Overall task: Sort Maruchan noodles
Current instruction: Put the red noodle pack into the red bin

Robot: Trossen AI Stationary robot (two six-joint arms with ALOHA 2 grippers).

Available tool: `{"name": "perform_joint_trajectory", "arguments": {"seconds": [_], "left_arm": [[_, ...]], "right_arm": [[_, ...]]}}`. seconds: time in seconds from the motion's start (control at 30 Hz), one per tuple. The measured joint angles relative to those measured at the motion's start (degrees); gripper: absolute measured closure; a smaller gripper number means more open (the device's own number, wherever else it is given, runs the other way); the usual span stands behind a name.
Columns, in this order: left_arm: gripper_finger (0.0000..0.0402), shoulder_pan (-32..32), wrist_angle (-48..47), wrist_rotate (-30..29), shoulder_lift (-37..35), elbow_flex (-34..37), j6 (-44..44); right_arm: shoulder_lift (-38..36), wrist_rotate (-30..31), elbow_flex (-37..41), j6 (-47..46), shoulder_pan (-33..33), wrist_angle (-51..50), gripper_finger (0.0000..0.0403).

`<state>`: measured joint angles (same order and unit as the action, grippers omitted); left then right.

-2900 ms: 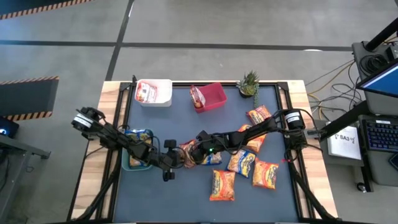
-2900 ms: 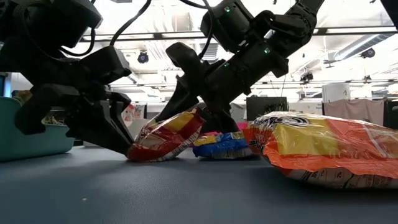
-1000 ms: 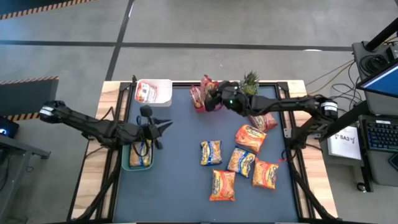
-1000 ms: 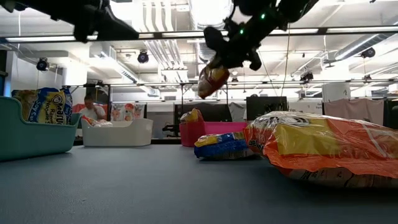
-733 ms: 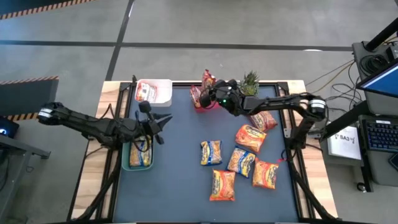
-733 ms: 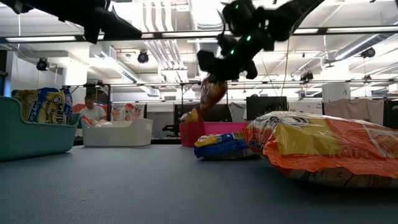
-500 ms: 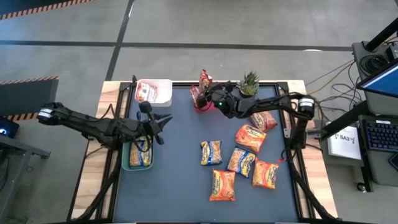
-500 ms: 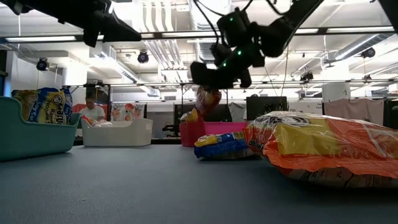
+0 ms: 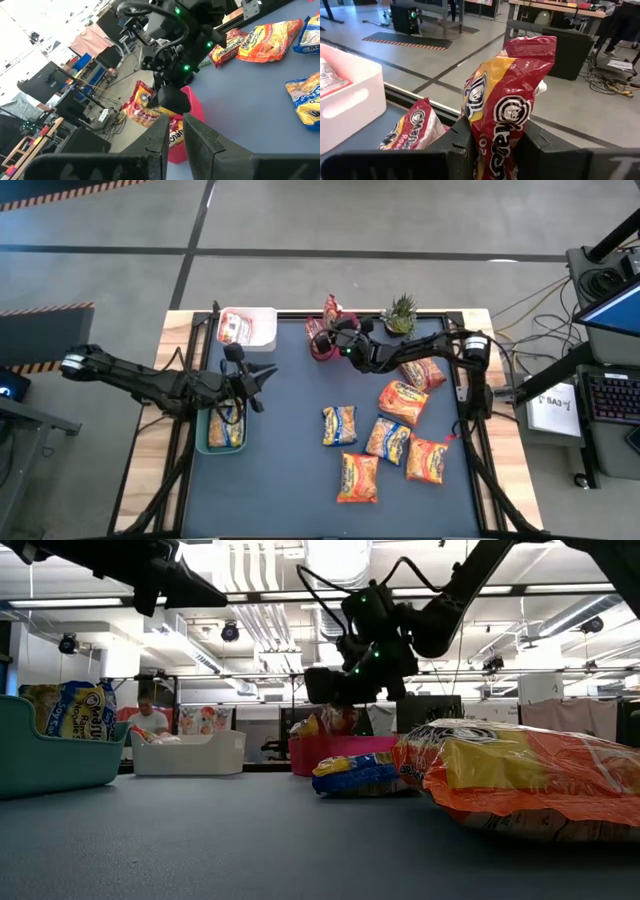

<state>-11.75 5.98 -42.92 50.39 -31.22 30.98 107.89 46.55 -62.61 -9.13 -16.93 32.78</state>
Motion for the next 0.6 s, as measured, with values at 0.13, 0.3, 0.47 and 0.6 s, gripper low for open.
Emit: {"name": "perform_joint_trajectory", "arguments": {"seconds": [0.13, 0.3, 0.47, 0.6], "left_arm": [[0.0364, 0.02, -0.02, 0.06, 0.03, 0.00, 0.02], [0.0364, 0.02, 0.00, 0.09, 0.03, 0.00, 0.02], [0.0364, 0.02, -0.01, 0.09, 0.03, 0.00, 0.02], [0.0364, 0.02, 0.00, 0.10, 0.14, 0.00, 0.02]], "right_arm": [[1.38, 0.05, 0.02, 0.08, 0.00, -0.09, 0.0321], [4.49, 0.18, 0.02, 0.28, 0.01, 3.64, 0.0321], [7.52, 0.19, 0.02, 0.40, 0.10, 8.80, 0.0321], [8.36, 0.14, 0.02, 0.23, 0.17, 8.69, 0.0321]]}}
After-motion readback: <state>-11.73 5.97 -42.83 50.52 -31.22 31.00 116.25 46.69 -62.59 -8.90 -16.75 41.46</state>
